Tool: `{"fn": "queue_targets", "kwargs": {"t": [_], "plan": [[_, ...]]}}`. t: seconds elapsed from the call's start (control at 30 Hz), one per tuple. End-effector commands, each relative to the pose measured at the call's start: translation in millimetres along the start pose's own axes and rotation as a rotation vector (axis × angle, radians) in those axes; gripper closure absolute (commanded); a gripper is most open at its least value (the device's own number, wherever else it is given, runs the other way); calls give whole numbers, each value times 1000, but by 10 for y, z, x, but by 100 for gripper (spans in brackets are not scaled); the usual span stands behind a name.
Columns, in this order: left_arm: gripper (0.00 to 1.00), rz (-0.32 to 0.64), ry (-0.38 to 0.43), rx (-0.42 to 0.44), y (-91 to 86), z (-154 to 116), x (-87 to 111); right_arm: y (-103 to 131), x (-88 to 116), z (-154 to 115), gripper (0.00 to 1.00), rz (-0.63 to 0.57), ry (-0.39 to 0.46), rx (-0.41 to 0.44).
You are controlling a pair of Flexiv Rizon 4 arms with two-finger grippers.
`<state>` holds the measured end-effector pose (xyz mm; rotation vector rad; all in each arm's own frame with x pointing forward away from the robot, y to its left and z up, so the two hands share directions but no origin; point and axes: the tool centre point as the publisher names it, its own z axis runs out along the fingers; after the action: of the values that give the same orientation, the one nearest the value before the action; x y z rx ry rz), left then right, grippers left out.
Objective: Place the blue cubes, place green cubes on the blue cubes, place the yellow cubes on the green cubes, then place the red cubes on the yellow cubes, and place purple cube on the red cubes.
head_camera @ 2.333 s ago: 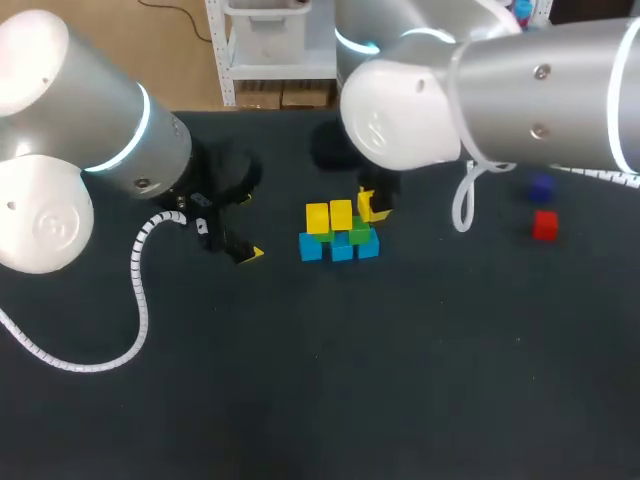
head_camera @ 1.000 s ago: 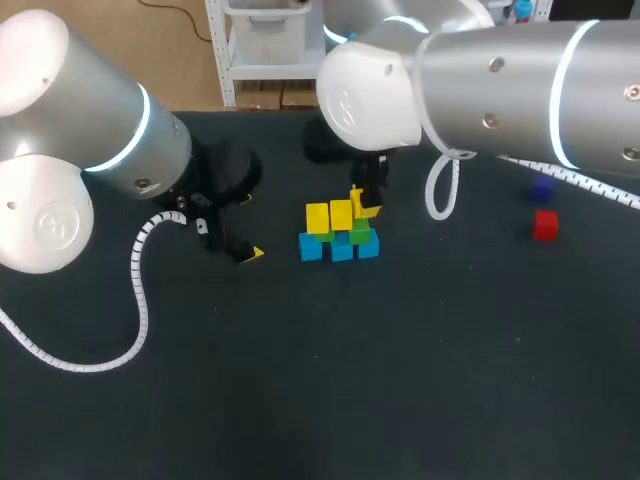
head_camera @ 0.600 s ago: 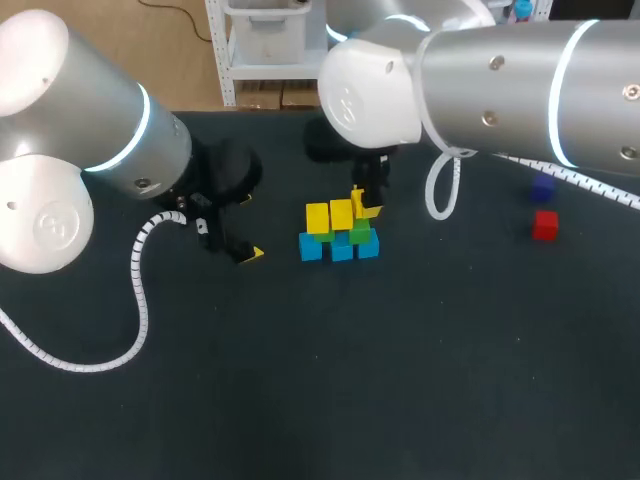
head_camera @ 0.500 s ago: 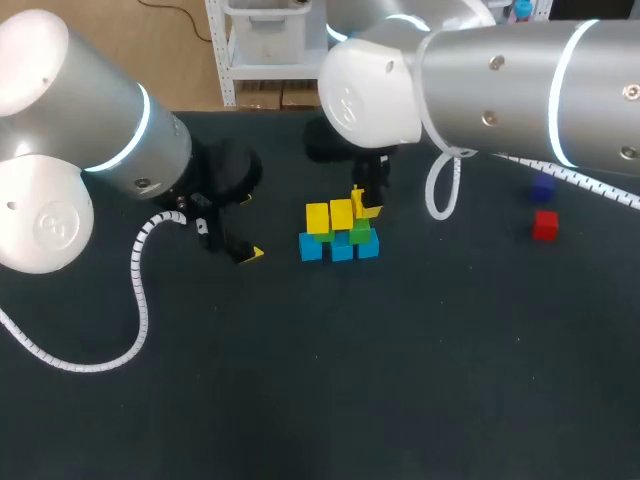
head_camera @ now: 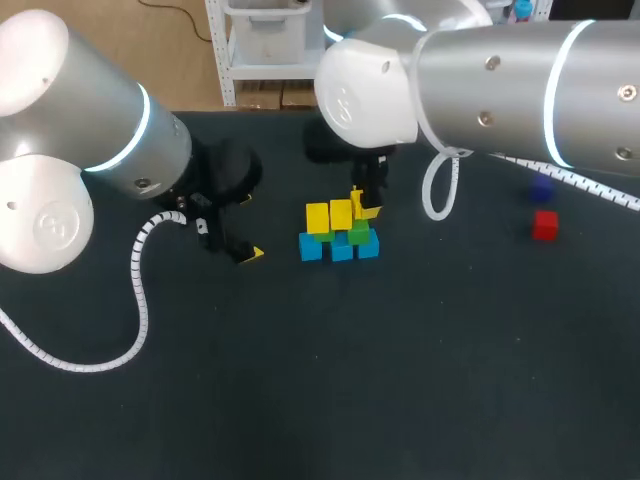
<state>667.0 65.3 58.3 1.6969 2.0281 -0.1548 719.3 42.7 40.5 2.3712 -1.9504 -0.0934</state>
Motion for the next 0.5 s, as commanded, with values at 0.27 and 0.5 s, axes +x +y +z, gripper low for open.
{"fn": "queue_targets", "kwargs": {"t": [0.27,0.5], "plan": [[0,3,-5,4,12,2,13,-3,37,6,100,14,22,-1],[0,3,-5,4,12,2,13,27,47,-43,100,22,41,17]]}}
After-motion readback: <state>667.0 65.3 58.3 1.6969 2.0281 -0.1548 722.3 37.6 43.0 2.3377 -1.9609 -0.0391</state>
